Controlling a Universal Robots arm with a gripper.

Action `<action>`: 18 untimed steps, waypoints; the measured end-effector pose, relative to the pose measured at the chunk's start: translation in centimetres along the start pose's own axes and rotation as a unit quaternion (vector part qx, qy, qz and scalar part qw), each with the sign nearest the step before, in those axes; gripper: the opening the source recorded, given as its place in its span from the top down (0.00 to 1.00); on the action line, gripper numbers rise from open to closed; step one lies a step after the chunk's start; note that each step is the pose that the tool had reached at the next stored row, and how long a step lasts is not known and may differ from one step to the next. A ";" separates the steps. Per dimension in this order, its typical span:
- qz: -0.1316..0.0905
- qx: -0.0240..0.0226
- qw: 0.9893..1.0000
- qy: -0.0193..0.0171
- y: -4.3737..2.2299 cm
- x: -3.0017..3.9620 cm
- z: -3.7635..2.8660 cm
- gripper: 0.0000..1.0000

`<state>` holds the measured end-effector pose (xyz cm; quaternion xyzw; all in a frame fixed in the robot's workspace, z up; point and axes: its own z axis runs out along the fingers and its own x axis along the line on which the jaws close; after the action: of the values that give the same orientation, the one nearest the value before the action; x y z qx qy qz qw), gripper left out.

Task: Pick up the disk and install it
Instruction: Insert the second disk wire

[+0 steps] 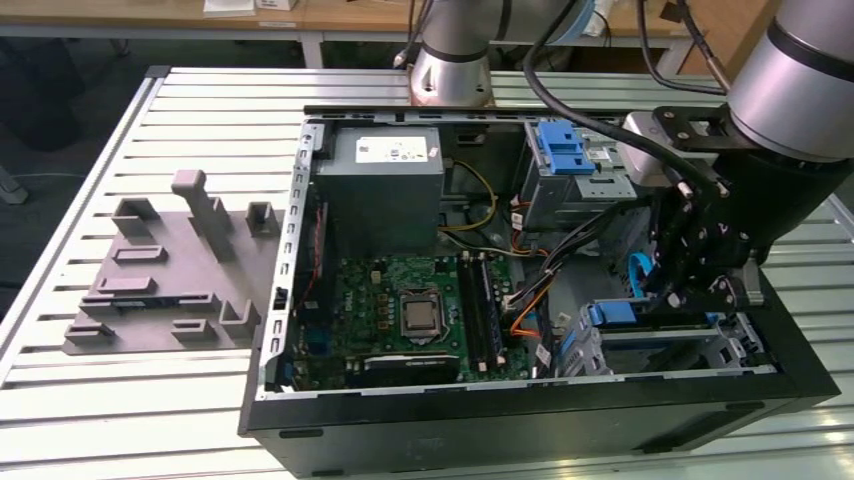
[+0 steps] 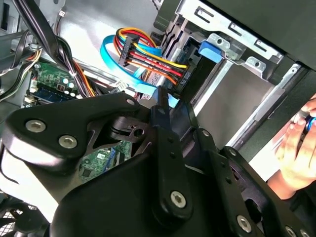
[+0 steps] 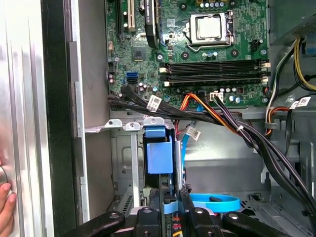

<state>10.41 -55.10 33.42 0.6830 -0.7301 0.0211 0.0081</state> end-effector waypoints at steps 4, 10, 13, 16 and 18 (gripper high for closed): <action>0.000 0.000 1.000 0.000 -0.01 0.01 -0.31 0.70; 0.000 0.000 1.000 0.000 -0.02 0.04 -1.00 0.70; 0.000 -0.001 1.000 0.000 -0.03 0.05 -1.37 0.72; 0.000 -0.001 1.000 0.000 -0.03 0.06 -1.44 0.84; 0.000 -0.001 1.000 0.000 -0.03 0.06 -1.46 0.89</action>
<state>10.41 -55.10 34.88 0.6830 -0.7301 0.0204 0.0088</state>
